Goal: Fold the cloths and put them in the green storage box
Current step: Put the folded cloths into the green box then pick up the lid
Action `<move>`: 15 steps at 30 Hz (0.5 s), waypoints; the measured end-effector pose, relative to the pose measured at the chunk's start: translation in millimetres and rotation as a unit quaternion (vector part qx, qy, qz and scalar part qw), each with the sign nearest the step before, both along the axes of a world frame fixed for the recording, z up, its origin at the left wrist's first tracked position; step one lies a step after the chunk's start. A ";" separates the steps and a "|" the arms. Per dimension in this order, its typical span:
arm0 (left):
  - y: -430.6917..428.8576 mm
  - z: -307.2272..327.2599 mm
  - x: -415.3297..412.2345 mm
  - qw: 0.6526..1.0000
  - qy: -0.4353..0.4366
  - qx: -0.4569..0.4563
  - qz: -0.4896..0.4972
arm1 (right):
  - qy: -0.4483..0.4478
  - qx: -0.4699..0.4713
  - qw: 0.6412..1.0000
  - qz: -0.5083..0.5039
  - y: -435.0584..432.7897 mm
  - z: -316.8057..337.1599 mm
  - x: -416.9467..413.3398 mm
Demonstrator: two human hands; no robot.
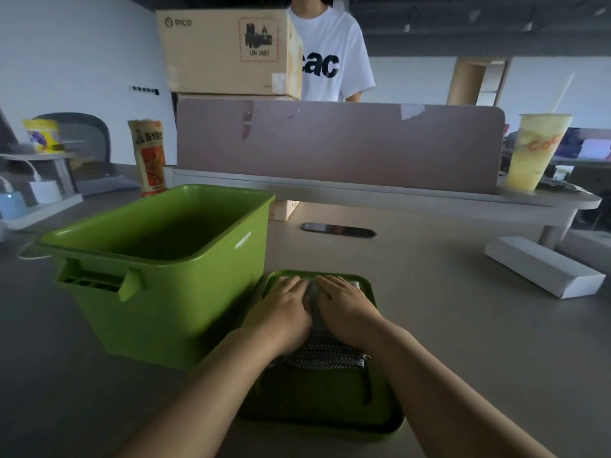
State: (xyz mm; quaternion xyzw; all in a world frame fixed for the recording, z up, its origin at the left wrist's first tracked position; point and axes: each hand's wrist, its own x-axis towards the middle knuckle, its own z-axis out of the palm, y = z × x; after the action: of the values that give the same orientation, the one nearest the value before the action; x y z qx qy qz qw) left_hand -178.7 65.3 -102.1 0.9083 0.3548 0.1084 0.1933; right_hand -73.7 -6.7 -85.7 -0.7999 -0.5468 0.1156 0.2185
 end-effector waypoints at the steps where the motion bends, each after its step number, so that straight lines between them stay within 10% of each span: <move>1: -2.3 3.7 0.3 0.999 -0.045 -0.017 0.022 | 0.031 0.020 0.999 -0.014 -1.4 5.0 0.2; 7: -21.1 16.2 -3.6 0.972 -0.170 -0.069 0.146 | 0.166 0.042 0.957 -0.234 -17.9 30.5 13.5; 15: -20.8 17.8 -8.9 0.947 -0.237 -0.131 0.172 | 0.460 -0.006 0.867 -0.191 -18.0 40.1 23.5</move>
State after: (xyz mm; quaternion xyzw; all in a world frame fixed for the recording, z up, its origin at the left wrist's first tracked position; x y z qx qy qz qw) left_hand -187.5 44.5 -84.3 0.7484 0.4603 0.3049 0.3675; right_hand -50.3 -24.7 -45.6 -0.7462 -0.2198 0.4301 0.4581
